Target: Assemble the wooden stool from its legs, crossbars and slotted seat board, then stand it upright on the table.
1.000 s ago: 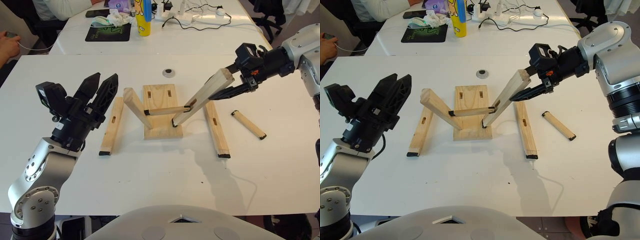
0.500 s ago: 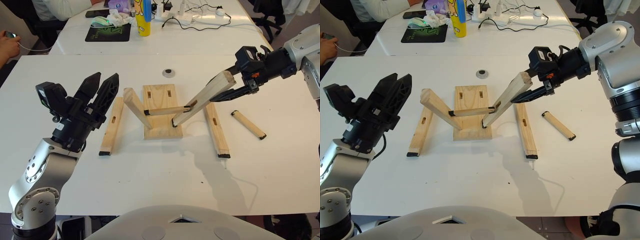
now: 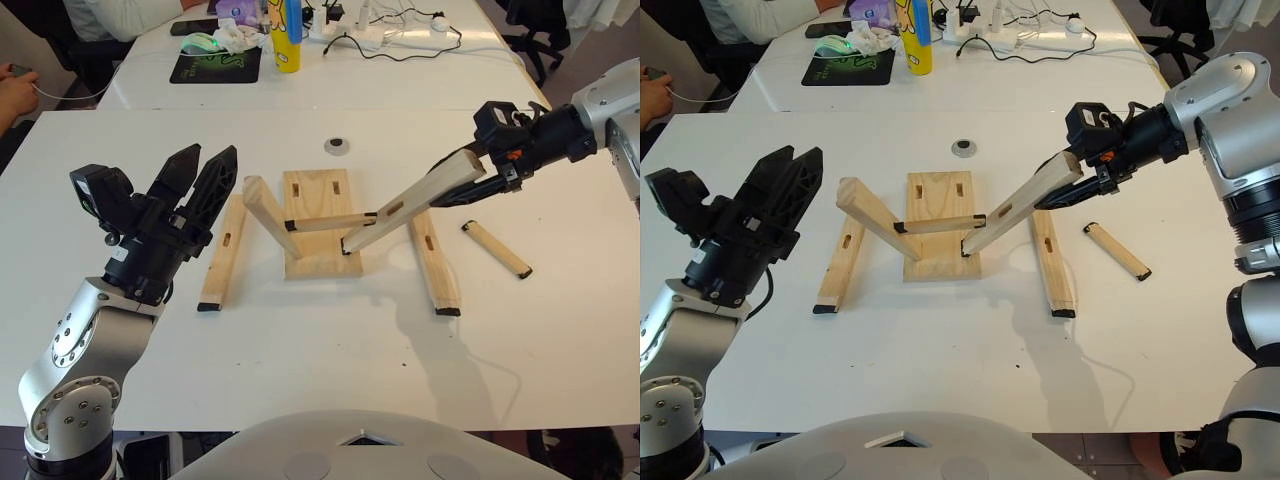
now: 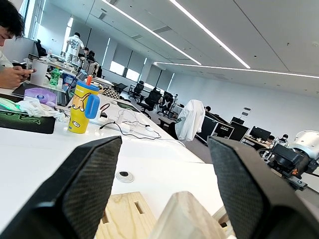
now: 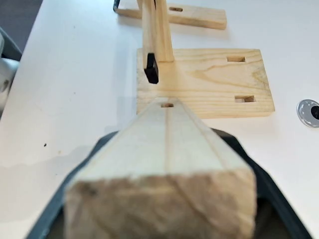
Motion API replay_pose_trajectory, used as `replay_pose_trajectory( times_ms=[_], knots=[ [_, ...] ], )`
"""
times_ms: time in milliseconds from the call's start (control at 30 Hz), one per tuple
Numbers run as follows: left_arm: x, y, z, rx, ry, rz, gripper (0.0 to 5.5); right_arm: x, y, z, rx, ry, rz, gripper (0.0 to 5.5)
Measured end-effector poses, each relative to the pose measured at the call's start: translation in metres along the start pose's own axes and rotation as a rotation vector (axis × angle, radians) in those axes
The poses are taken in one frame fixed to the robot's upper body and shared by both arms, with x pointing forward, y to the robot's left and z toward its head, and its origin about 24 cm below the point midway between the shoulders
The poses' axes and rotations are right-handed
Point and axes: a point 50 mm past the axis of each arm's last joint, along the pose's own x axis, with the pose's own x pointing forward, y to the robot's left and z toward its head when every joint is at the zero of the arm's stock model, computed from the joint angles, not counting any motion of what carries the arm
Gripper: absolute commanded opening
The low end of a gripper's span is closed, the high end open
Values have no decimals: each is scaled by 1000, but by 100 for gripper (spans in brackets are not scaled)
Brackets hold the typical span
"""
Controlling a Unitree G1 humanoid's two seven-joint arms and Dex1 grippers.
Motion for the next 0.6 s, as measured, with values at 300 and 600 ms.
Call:
replay_pose_trajectory(
  times_ms=[300, 600],
  knots=[
    [0, 0, 0, 9, -2, 5, 318, 9, 7, 21, -73, 64, 34, 206],
    [-1, -2, -6, 5, 0, 17, 318, 19, 7, 36, -45, 39, 49, 206]
  ],
)
